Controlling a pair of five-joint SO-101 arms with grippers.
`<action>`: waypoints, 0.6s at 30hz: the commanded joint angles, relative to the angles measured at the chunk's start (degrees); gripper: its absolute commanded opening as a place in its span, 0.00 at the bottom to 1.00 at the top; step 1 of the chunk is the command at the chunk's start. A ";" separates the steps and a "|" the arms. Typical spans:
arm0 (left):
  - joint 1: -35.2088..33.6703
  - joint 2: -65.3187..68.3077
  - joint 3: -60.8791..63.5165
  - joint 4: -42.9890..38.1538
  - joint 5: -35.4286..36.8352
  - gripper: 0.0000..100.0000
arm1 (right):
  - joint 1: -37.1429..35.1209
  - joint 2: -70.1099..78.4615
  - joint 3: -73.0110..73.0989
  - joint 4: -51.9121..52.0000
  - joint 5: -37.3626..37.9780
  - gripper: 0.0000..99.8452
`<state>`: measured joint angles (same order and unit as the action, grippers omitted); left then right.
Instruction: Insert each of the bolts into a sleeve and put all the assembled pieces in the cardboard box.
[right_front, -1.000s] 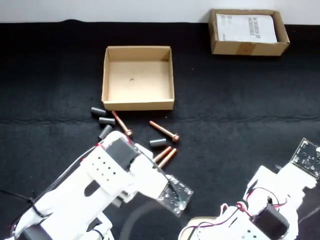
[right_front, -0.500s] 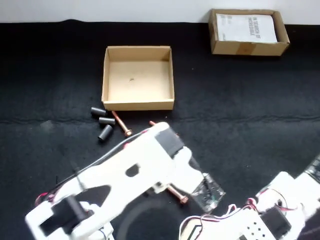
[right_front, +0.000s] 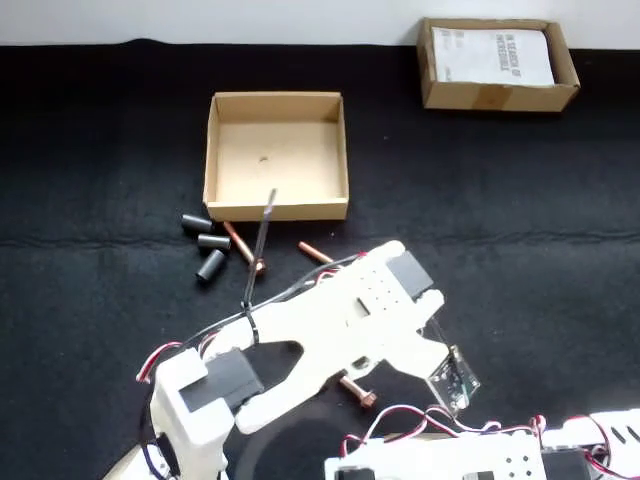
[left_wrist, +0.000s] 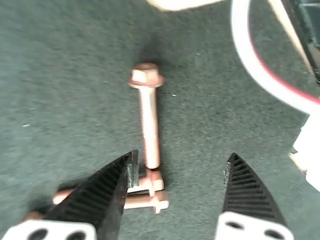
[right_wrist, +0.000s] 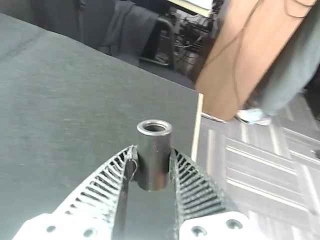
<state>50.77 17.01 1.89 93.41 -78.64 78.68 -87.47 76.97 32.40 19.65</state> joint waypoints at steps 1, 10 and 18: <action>1.27 1.10 -1.54 2.37 0.35 0.28 | 1.01 -0.40 -0.75 -1.36 0.88 0.01; 3.21 5.76 -1.10 -4.66 12.66 0.28 | -0.66 -0.66 -1.01 -1.19 0.79 0.01; 8.57 6.81 -1.01 -11.78 32.62 0.28 | -0.92 -0.66 -1.01 -1.27 0.97 0.01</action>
<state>58.51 24.13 1.89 82.86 -51.12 78.15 -87.47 76.97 32.40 19.91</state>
